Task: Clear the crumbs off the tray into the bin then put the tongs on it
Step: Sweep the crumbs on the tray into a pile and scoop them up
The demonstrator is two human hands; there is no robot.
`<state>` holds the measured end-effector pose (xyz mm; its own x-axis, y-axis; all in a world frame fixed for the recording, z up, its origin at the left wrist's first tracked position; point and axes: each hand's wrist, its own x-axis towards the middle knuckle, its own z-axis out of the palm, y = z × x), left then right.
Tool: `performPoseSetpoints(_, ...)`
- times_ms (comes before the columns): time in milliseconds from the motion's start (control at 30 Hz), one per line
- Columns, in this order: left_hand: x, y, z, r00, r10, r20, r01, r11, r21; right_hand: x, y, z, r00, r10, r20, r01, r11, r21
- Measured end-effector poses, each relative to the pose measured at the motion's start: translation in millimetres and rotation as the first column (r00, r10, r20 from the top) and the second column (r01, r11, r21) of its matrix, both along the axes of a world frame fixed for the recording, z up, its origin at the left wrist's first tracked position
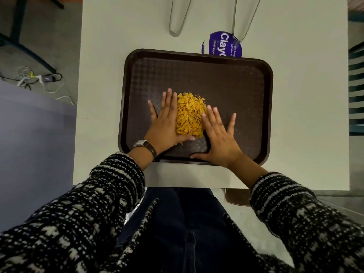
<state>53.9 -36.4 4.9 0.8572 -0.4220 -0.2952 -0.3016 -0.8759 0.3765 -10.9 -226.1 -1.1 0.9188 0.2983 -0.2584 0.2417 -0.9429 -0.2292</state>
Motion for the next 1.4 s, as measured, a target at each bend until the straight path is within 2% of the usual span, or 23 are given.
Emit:
performPoseSetpoints(100,4,23,3,0.999,0.040,-0.009,-0.041,0.998,-0.056,11,23,-3,1.000,0.014,-0.009,-0.014,1.000,0.021)
performPoseSetpoints(167,4,44,3,0.999,0.043,-0.028,-0.044,0.999,-0.032,19,33,-5,1.000,0.010,0.008,-0.010,1.000,0.013)
performPoseSetpoints(333,-2,79,0,0.991,-0.093,-0.098,0.100,0.993,0.065,36,31,-5,0.990,-0.117,0.075,0.117,0.993,0.005)
performPoseSetpoints(467,1,71,-6,0.987,-0.136,-0.084,0.146,0.981,0.130,26,18,-1,0.990,-0.091,0.105,0.087,0.996,0.033)
performPoseSetpoints(567,9,56,-8,0.991,-0.119,-0.056,0.125,0.984,0.130,8,2,3,0.982,-0.164,0.093,0.161,0.986,0.039)
performPoseSetpoints(667,15,38,-9,0.992,-0.122,-0.038,0.125,0.987,0.097,-4,-15,4,0.972,-0.236,0.018,0.235,0.971,0.044)
performPoseSetpoints(767,18,27,-9,0.990,-0.138,-0.034,0.140,0.987,0.075,-7,-19,1,0.977,-0.207,-0.045,0.208,0.978,0.008)
performPoseSetpoints(867,13,32,-8,0.992,-0.118,-0.031,0.120,0.991,0.056,6,-14,-3,0.978,-0.206,-0.040,0.207,0.978,0.011)
performPoseSetpoints(1000,2,45,-7,0.997,-0.066,-0.037,0.068,0.995,0.071,35,-2,-9,0.973,-0.229,-0.018,0.229,0.973,0.032)
performPoseSetpoints(1167,-3,41,-10,0.995,-0.071,-0.065,0.077,0.992,0.098,37,-4,-10,0.986,-0.168,-0.015,0.169,0.979,0.114)
performPoseSetpoints(1300,3,22,-9,0.999,-0.046,-0.029,0.048,0.995,0.086,12,-8,-5,0.960,-0.280,-0.021,0.279,0.942,0.187)
performPoseSetpoints(1400,8,9,-9,1.000,-0.018,-0.008,0.018,0.998,0.061,1,-1,-6,0.907,-0.418,-0.054,0.418,0.874,0.250)
